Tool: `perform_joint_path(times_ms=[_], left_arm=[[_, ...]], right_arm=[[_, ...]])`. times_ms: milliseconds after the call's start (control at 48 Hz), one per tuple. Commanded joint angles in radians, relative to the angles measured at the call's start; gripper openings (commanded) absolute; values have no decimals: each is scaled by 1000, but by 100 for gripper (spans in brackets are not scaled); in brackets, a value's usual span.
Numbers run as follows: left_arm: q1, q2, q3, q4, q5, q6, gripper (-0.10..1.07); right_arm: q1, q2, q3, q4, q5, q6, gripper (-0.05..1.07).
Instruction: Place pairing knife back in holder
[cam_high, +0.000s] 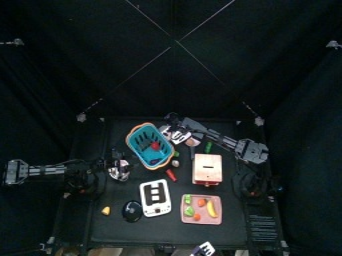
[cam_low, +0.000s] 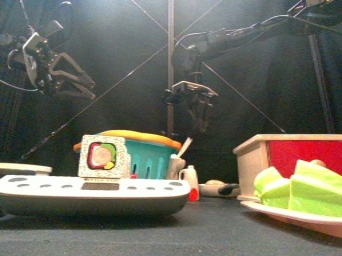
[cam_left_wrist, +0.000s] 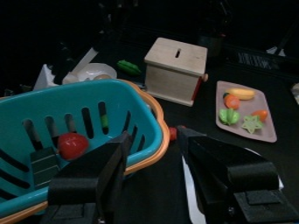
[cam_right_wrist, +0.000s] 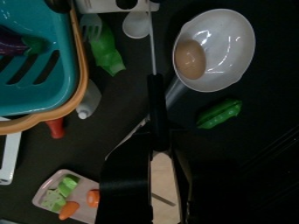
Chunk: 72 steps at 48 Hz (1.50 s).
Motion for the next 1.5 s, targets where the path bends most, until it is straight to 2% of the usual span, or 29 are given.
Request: perform_joint_path(times_ms=[0,146,479,792,917,1146,1479], left_arm=[[3,0,-17,3,-3,-2,84],[5,2,-14,5,-2,-2,84],[5,2,-14,5,0,0,84],[5,2,-14,5,2,0,84],[6,2,-14,6,3,0,84],[5,2,-14,5,5,0,84],[5,2,-12,6,11,0,84]], right_arm=[[-2,-17,-32,-12,-6,-2,43],[-2,-8,-43,-48,-21,-2,44],[-2,-2,-63,-48,-51,0,46],[-2,6,-63,-55,-87,2,64],[-2,6,-63,-55,-123,3,68],[-2,6,-64,-60,-167,12,68],[-3,9,-61,-124,-230,20,67]])
